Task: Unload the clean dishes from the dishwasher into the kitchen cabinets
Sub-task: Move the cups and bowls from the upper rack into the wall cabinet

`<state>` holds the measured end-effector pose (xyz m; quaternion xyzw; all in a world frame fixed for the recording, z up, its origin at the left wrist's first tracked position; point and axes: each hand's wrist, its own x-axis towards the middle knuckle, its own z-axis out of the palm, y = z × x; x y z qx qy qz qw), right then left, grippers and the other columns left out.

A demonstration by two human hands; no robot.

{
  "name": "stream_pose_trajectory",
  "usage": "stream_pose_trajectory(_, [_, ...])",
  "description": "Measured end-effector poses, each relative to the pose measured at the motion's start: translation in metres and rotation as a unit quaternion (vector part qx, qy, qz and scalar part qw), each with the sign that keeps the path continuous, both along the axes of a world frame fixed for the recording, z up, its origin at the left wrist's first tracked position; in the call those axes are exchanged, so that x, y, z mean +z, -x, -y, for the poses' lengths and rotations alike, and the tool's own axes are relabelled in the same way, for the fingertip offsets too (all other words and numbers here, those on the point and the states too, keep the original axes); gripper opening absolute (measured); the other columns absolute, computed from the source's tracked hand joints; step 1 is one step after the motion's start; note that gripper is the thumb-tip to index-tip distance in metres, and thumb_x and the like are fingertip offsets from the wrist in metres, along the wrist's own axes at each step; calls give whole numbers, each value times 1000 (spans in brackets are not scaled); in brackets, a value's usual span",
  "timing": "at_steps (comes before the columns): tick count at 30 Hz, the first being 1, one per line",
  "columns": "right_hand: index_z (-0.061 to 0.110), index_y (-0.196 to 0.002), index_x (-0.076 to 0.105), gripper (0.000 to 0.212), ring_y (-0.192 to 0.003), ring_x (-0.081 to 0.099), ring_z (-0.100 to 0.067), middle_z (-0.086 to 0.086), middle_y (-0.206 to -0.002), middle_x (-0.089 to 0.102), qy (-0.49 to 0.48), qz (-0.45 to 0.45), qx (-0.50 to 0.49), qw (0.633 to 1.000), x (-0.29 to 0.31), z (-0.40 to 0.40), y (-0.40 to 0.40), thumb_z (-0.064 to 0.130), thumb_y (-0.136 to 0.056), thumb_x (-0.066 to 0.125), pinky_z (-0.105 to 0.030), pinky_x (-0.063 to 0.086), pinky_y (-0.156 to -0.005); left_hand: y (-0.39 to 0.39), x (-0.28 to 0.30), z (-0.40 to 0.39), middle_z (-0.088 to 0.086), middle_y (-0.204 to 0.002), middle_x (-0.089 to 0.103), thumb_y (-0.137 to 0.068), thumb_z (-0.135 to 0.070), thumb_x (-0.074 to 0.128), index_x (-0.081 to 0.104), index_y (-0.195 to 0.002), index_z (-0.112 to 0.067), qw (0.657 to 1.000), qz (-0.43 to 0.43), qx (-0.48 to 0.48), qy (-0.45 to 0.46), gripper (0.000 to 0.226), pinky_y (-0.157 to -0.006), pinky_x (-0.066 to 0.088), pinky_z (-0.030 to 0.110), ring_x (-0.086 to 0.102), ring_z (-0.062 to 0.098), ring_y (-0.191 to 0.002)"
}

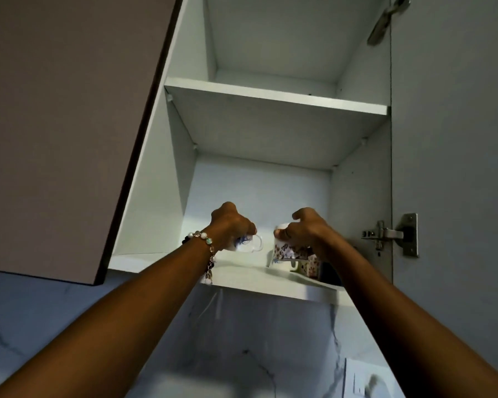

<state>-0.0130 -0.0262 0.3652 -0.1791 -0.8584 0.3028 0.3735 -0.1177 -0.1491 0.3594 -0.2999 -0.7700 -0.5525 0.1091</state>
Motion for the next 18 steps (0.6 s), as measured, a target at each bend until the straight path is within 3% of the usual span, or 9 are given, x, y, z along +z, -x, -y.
stream_pose_trajectory(2, [5,-117,45,50,-95,61,-27,-11,-105,54,-11,53,-8,998,4,-7,16,20,-80,74,-37,55,-79,9,5,-12,7,-79,49,-77,-19,77,45,-87,-8,998,2,6,56,35,-68,47,31,56,24,-84])
stream_pose_trajectory(5, [3,-104,46,37,-80,58,-25,-13,-95,56,-24,119,-10,993,6,-13,32,13,-80,73,-31,47,-56,23,8,-28,14,-94,50,-76,-16,77,45,-104,-3,994,13,-5,111,44,-66,45,35,55,31,-92])
stream_pose_trajectory(9, [8,-99,42,33,-86,57,-29,-14,-101,52,-58,183,-32,981,9,-18,45,10,-83,70,-34,47,-58,38,12,-47,17,-91,53,-81,-13,73,40,-78,-2,986,32,-30,161,35,-62,48,36,59,32,-98])
stream_pose_trajectory(11, [8,-100,39,31,-73,52,-21,-9,-91,49,-67,210,-48,974,11,-22,47,14,-87,67,-29,42,-52,40,12,-55,23,-104,53,-84,-11,70,39,-78,-1,981,52,-55,179,33,-67,50,46,58,38,-104])
stream_pose_trajectory(13, [7,-102,41,30,-72,51,-18,-7,-90,49,-81,222,-69,969,11,-26,50,18,-88,65,-24,36,-49,46,12,-64,24,-117,54,-85,-15,69,45,-84,1,978,31,-47,202,29,-67,50,40,56,32,-98])
stream_pose_trajectory(16, [3,-116,47,34,-90,53,-23,-13,-104,54,-103,213,-77,969,5,-31,55,17,-89,64,-25,43,-63,60,10,-76,16,-103,55,-85,-20,69,52,-90,4,978,-14,-37,205,30,-64,45,28,53,25,-91])
stream_pose_trajectory(18, [2,-120,47,39,-102,57,-27,-16,-118,57,-113,199,-81,970,1,-35,59,16,-88,64,-27,45,-73,67,6,-83,15,-107,57,-85,-20,68,53,-112,8,977,-19,-40,210,42,-74,45,30,56,28,-99])
